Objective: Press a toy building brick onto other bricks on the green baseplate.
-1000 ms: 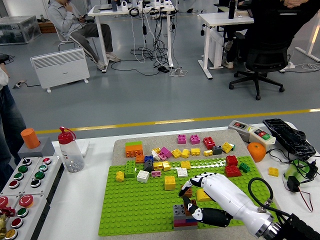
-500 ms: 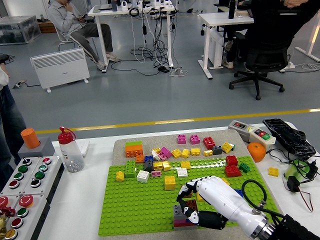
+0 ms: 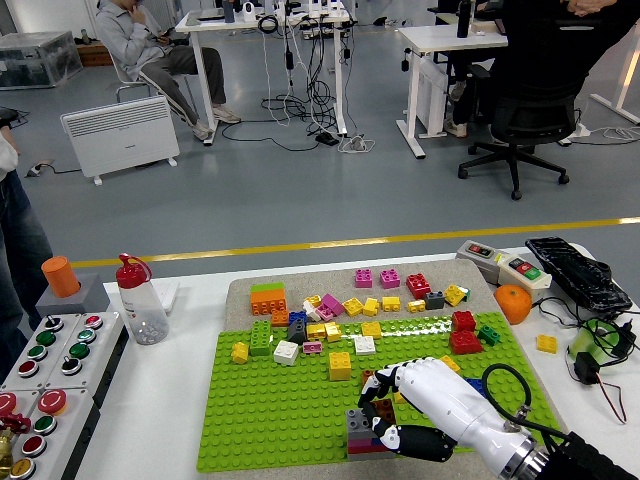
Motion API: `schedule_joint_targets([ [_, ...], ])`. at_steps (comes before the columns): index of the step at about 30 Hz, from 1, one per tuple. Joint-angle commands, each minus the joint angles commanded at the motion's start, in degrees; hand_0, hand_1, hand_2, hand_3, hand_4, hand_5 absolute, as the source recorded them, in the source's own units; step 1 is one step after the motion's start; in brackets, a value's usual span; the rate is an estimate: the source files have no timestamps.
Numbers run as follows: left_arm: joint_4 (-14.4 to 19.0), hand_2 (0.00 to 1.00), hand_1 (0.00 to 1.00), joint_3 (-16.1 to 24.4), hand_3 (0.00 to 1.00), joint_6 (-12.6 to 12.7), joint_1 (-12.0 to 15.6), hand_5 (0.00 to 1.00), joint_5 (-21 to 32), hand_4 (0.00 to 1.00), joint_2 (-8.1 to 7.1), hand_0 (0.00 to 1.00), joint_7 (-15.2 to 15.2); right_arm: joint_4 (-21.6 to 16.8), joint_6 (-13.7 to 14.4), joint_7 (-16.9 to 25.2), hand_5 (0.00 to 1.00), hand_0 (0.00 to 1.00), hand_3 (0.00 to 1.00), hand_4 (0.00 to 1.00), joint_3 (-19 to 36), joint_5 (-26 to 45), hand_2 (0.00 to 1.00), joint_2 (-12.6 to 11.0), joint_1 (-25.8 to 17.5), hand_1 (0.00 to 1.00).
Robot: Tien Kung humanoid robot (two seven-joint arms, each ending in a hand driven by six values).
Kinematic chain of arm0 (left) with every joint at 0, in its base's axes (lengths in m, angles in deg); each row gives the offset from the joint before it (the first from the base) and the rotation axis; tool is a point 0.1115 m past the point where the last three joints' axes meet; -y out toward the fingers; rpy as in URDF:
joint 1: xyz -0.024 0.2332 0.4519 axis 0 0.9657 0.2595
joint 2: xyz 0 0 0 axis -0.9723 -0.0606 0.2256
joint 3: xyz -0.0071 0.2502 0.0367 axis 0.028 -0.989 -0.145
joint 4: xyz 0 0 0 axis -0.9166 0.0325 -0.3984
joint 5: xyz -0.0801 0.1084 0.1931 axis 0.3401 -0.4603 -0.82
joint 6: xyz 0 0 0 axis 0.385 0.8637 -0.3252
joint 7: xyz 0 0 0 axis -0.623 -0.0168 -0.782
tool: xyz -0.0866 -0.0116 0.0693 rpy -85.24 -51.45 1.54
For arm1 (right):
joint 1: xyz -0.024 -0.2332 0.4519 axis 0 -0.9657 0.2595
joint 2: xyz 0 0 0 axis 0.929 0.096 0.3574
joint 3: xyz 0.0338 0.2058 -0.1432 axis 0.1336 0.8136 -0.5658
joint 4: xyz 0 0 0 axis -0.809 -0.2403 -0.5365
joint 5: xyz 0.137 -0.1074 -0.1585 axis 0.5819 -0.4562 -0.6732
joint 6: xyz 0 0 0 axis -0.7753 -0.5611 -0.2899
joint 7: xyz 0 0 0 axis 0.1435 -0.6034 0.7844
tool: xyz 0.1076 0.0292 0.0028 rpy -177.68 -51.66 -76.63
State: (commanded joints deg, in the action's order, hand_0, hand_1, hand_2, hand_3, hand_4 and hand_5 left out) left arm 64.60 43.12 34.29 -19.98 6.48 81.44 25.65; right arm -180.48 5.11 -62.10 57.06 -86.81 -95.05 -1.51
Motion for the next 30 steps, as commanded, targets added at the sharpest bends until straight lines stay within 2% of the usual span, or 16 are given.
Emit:
schedule_joint_targets([
  [12, 0.00, 0.703, 0.679, 0.04, 0.576, 0.00, -0.04, 0.998, -0.07, 0.302, 0.02, 0.658, -0.05, -1.40, -0.09, 0.00, 0.429, 0.477, 0.503, 0.335, -0.51, -0.02, 0.515, -0.57, -0.24, 0.503],
  [30, 0.00, 0.703, 0.679, 0.08, 0.576, 0.01, -0.01, 0.998, -0.24, 0.302, 0.06, 0.659, -0.12, 0.07, -1.27, -1.22, 0.425, 0.471, 0.500, 0.327, -1.25, -0.10, 0.513, -0.36, -0.04, 0.500],
])
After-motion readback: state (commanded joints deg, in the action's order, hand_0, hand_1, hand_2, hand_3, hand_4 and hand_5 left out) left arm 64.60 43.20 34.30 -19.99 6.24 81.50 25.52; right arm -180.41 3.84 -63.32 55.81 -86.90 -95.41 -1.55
